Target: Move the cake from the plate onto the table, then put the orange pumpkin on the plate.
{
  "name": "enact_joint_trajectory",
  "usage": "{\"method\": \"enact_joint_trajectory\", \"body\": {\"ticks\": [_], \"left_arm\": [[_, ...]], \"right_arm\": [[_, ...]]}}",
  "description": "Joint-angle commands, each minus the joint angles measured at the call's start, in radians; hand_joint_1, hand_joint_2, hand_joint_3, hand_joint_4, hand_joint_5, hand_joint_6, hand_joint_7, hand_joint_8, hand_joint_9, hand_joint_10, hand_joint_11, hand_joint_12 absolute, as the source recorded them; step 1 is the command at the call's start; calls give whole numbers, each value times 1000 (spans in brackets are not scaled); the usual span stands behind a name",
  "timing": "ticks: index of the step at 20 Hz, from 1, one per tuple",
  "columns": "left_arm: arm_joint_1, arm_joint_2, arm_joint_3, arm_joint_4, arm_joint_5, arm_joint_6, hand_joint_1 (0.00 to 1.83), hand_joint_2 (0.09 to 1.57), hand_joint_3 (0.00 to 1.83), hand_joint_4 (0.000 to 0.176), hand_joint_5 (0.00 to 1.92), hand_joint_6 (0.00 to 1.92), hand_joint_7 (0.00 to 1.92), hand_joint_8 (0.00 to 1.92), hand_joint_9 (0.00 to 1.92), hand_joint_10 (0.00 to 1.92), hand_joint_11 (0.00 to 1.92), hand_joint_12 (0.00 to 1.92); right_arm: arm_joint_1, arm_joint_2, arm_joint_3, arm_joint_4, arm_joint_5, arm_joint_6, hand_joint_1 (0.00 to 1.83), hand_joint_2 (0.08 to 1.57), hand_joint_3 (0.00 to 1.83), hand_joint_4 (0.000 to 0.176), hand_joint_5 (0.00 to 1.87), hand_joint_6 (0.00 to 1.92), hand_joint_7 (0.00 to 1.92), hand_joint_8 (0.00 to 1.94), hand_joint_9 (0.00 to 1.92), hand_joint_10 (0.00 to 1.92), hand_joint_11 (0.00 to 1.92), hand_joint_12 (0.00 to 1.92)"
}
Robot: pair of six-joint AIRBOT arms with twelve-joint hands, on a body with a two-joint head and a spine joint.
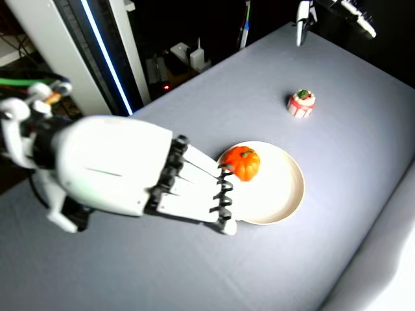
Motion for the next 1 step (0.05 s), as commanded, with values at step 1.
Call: {"method": "enact_joint_trajectory", "body": {"ticks": [1], "left_arm": [[0, 9, 4, -63, -116, -3, 1046, 924, 27, 176, 0, 0, 0, 0, 0, 0, 0, 0]], "right_arm": [[0, 19, -2, 31, 145, -6, 761, 1124, 0, 0, 533, 3, 490, 1, 397, 1, 0, 856]]}}
